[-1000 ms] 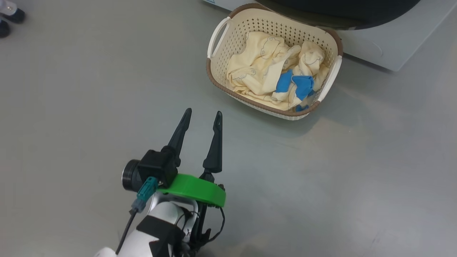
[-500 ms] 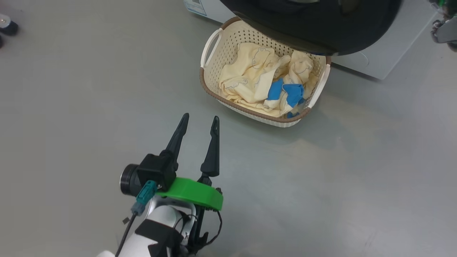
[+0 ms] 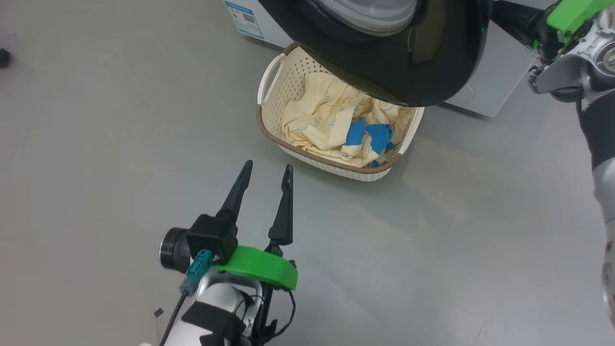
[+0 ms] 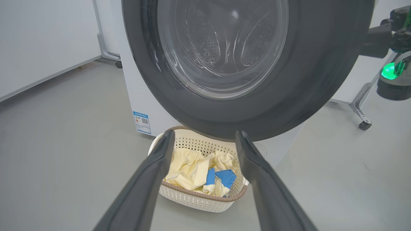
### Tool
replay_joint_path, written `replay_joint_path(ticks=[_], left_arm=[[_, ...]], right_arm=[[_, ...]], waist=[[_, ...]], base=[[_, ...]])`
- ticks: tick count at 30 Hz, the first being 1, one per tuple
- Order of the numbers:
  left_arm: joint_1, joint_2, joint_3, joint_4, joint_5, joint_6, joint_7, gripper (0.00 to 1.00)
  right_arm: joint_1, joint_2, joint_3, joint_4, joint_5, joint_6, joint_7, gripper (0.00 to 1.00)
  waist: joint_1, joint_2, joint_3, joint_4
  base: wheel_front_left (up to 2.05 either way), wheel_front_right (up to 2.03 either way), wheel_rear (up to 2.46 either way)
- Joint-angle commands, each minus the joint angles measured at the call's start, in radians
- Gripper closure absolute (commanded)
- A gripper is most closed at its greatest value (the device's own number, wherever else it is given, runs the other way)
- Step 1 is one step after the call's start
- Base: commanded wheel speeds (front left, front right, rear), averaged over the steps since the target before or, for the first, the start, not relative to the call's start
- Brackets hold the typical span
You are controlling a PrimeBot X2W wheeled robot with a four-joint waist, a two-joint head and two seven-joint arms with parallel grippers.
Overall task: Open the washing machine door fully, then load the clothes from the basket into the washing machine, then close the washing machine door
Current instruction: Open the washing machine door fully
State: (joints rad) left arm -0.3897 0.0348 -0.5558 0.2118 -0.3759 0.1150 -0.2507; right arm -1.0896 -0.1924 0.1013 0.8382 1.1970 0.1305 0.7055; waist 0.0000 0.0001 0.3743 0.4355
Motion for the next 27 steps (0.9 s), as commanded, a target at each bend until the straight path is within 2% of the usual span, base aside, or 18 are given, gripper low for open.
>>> replay_joint_path(ticks=[1, 27], left_arm=[[0.006, 0.015, 0.035, -0.023, 0.012, -0.003, -0.011, 0.00], [0.024, 0.015, 0.031, -0.011, 0.032, -0.013, -0.011, 0.00]], right_arm=[[-0.002, 0.043, 0.022, -0.050, 0.011, 0.000, 0.015, 1.00], [0.145, 0.117, 0.160, -0.131, 0.077, 0.000, 0.083, 1.00]], waist=[[0.0000, -0.0001, -0.009, -0.007], [0.0000, -0.0001, -0.069, -0.030]], base=[[0.00, 0.00, 0.00], [0.00, 0.00, 0.00]])
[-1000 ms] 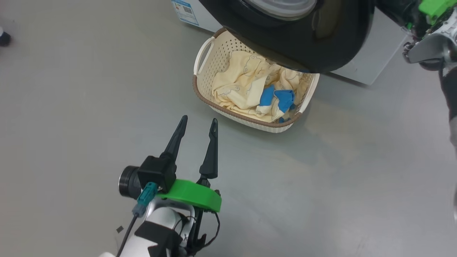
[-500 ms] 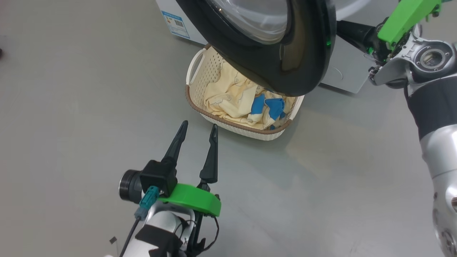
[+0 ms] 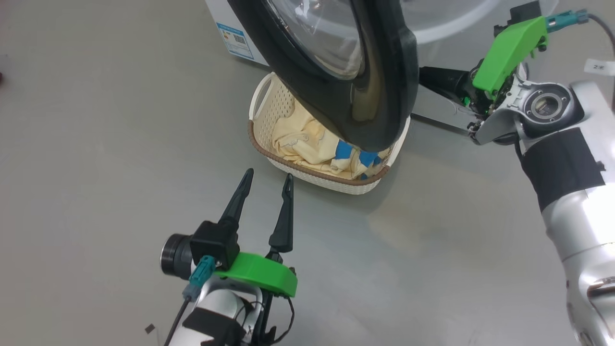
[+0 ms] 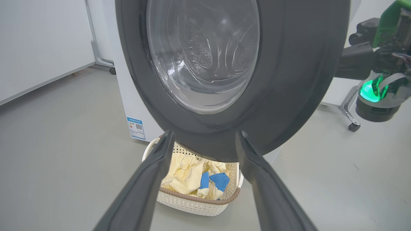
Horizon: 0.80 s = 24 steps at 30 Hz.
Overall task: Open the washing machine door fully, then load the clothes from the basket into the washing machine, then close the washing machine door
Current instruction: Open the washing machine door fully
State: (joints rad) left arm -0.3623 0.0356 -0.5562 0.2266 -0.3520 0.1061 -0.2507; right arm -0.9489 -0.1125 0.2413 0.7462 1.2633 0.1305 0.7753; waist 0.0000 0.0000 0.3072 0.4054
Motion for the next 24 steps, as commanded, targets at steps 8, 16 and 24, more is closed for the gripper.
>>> replay_joint_path(ticks=[8, 16, 24], left_arm=[[0.004, 0.015, 0.024, -0.022, 0.011, -0.007, -0.011, 0.00], [0.010, 0.015, 0.015, -0.022, 0.009, -0.004, -0.011, 0.00], [0.014, 0.015, 0.011, -0.021, 0.008, -0.003, -0.011, 0.00]], right_arm=[[0.042, 0.048, 0.055, -0.066, 0.037, 0.000, 0.037, 1.00], [0.073, 0.057, 0.098, -0.096, 0.066, 0.000, 0.053, 1.00], [0.096, 0.061, 0.141, -0.134, 0.108, 0.000, 0.059, 1.00]], waist=[[0.0000, 0.0000, -0.013, 0.005], [0.0000, 0.0000, -0.027, 0.009], [0.0000, 0.0000, -0.035, 0.015]], base=[[0.00, 0.00, 0.00], [0.00, 0.00, 0.00], [0.00, 0.00, 0.00]])
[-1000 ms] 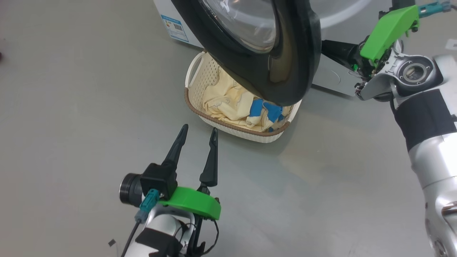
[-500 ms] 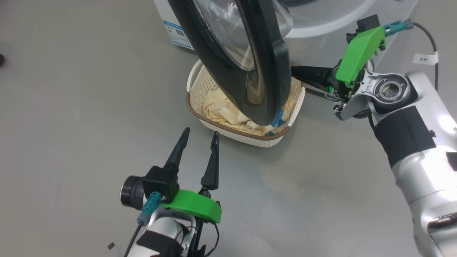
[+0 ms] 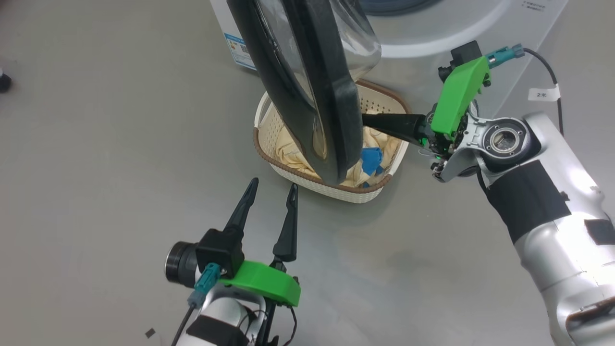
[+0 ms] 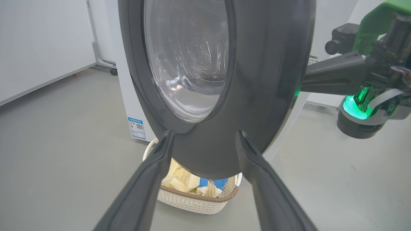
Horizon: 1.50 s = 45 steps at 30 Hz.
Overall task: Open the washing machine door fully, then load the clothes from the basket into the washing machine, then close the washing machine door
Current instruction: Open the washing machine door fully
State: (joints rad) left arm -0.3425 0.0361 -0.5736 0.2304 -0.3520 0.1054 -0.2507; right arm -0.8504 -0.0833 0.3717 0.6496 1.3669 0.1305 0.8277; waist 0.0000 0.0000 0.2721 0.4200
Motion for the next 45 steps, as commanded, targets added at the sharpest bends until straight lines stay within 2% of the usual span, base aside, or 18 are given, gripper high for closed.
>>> replay_joint_path(ticks=[1, 14, 21, 30, 36, 41, 45], left_arm=[[-0.005, 0.014, 0.028, -0.026, 0.008, -0.003, -0.011, 0.00], [-0.006, 0.014, 0.028, -0.027, 0.004, -0.001, -0.011, 0.00], [-0.004, 0.014, 0.029, -0.029, 0.006, 0.002, -0.011, 0.00], [-0.004, 0.014, 0.039, -0.020, 0.012, -0.001, -0.011, 0.00], [0.002, 0.014, 0.076, -0.004, 0.041, -0.010, -0.011, 0.00], [0.018, 0.014, 0.120, 0.011, 0.074, -0.023, -0.011, 0.00], [0.038, 0.014, 0.166, 0.020, 0.098, -0.034, -0.011, 0.00]], right_arm=[[-0.001, 0.032, 0.014, -0.042, 0.010, 0.000, 0.006, 1.00], [0.009, 0.033, 0.095, -0.090, 0.105, 0.000, -0.008, 1.00], [0.006, 0.033, 0.130, -0.093, 0.122, 0.000, -0.020, 1.00], [0.016, 0.005, 0.118, -0.106, 0.094, 0.000, -0.067, 1.00], [0.076, -0.062, 0.117, -0.218, 0.041, 0.000, -0.159, 1.00], [0.169, -0.179, 0.176, -0.399, -0.077, 0.000, -0.286, 1.00], [0.243, -0.279, 0.240, -0.492, -0.196, 0.000, -0.438, 1.00]], waist=[[0.0000, 0.0000, 0.000, 0.001], [0.0000, 0.0000, 0.001, 0.017], [0.0000, 0.0000, 0.002, 0.017], [0.0000, 0.0000, -0.016, -0.001], [0.0000, 0.0000, -0.058, -0.035], [0.0000, 0.0000, -0.103, -0.082], [0.0000, 0.0000, -0.143, -0.124]], base=[[0.00, 0.00, 0.00], [0.00, 0.00, 0.00], [0.00, 0.00, 0.00], [0.00, 0.00, 0.00], [0.00, 0.00, 0.00], [0.00, 0.00, 0.00], [0.00, 0.00, 0.00]])
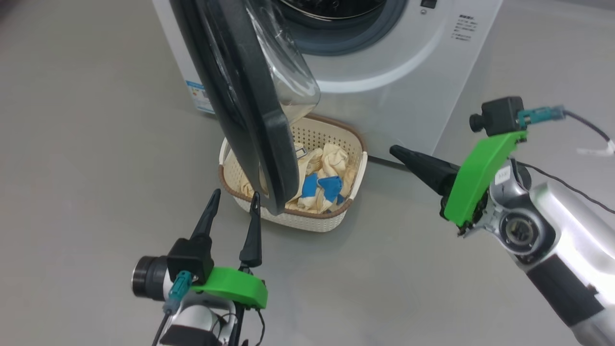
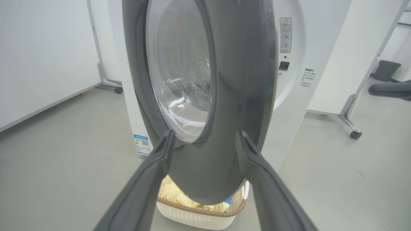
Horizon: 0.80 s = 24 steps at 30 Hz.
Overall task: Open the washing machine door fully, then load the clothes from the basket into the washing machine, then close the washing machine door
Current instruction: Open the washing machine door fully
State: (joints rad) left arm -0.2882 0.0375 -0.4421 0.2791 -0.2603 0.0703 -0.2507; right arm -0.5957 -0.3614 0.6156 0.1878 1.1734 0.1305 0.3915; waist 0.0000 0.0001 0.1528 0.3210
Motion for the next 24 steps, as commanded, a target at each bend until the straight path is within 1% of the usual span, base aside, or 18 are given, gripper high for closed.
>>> replay_joint_path(ticks=[1, 2, 3, 5, 9, 12, 15, 17, 20, 24], left_arm=[[-0.011, 0.013, 0.046, -0.028, 0.012, -0.002, -0.011, 0.00], [-0.005, 0.013, 0.057, -0.027, 0.018, -0.005, -0.011, 0.00], [0.007, 0.013, 0.081, -0.025, 0.030, -0.012, -0.011, 0.00], [0.020, 0.013, 0.105, -0.023, 0.041, -0.018, -0.011, 0.00], [0.049, 0.013, 0.146, -0.024, 0.056, -0.030, -0.011, 0.00], [0.069, 0.013, 0.171, -0.028, 0.063, -0.038, -0.011, 0.00], [0.087, 0.013, 0.191, -0.031, 0.072, -0.045, -0.011, 0.00], [0.097, 0.013, 0.204, -0.034, 0.077, -0.048, -0.011, 0.00], [0.110, 0.013, 0.219, -0.038, 0.082, -0.051, -0.011, 0.00], [0.125, 0.013, 0.235, -0.042, 0.082, -0.056, -0.011, 0.00]], right_arm=[[0.003, -0.023, 0.012, -0.045, -0.035, 0.000, -0.046, 1.00], [0.017, -0.045, 0.029, -0.053, -0.071, 0.000, -0.093, 1.00], [0.043, -0.078, 0.055, -0.055, -0.141, 0.000, -0.191, 1.00], [0.064, -0.106, 0.078, -0.039, -0.219, 0.000, -0.283, 1.00], [0.115, -0.125, 0.075, 0.006, -0.322, 0.000, -0.429, 1.00], [0.155, -0.132, 0.030, 0.035, -0.386, 0.000, -0.512, 1.00], [0.205, -0.126, -0.031, 0.053, -0.450, 0.000, -0.572, 1.00], [0.245, -0.111, -0.080, 0.060, -0.479, 0.000, -0.595, 1.00], [0.306, -0.080, -0.160, 0.064, -0.507, 0.000, -0.611, 1.00], [0.386, -0.038, -0.257, 0.056, -0.576, 0.000, -0.622, 1.00]], waist=[[0.0000, -0.0001, -0.033, -0.035], [0.0000, -0.0001, -0.042, -0.046], [0.0000, -0.0001, -0.060, -0.069], [0.0000, -0.0001, -0.078, -0.092], [0.0000, -0.0001, -0.109, -0.130], [0.0000, -0.0001, -0.126, -0.156], [0.0000, -0.0001, -0.141, -0.179], [0.0000, -0.0001, -0.147, -0.193], [0.0000, -0.0001, -0.154, -0.209], [0.0000, -0.0001, -0.164, -0.222]], base=[[0.00, 0.00, 0.00], [0.00, 0.00, 0.00], [0.00, 0.00, 0.00], [0.00, 0.00, 0.00], [0.00, 0.00, 0.00], [0.00, 0.00, 0.00], [0.00, 0.00, 0.00], [0.00, 0.00, 0.00], [0.00, 0.00, 0.00], [0.00, 0.00, 0.00]])
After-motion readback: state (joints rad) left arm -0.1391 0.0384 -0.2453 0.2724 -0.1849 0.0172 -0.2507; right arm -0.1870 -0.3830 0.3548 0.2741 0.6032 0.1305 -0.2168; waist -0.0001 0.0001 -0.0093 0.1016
